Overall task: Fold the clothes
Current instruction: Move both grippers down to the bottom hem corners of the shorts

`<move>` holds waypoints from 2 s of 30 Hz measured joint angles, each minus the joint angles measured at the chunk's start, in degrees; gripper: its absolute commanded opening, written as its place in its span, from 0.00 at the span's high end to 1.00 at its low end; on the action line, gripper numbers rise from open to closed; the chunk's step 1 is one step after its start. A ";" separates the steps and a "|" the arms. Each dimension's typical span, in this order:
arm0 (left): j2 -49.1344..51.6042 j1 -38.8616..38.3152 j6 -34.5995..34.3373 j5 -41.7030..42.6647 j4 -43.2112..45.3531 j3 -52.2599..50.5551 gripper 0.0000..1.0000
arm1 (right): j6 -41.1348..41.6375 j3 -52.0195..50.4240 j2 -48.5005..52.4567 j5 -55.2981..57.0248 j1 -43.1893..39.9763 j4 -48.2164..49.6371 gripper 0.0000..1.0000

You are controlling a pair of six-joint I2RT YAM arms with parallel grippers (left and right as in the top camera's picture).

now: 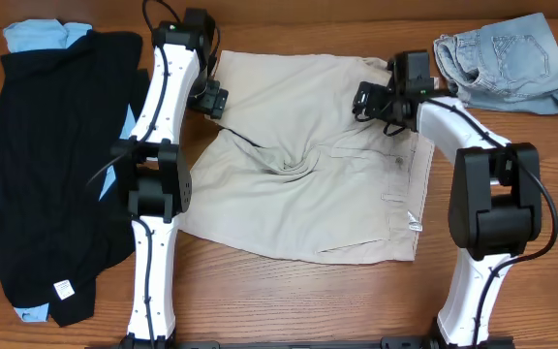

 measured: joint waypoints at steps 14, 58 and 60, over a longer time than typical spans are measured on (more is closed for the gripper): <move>-4.46 -0.26 -0.20 6.71 -13.35 30.25 0.00 | -2.10 23.82 -15.19 -7.96 -0.02 -36.96 0.00; -57.59 -0.26 -55.43 8.15 11.21 -76.78 0.12 | 28.13 -33.73 -57.29 6.54 -0.02 -44.22 0.00; -57.59 -0.26 -57.59 8.20 12.00 -78.73 0.15 | 28.30 -35.12 -57.24 6.40 -0.02 -42.77 0.00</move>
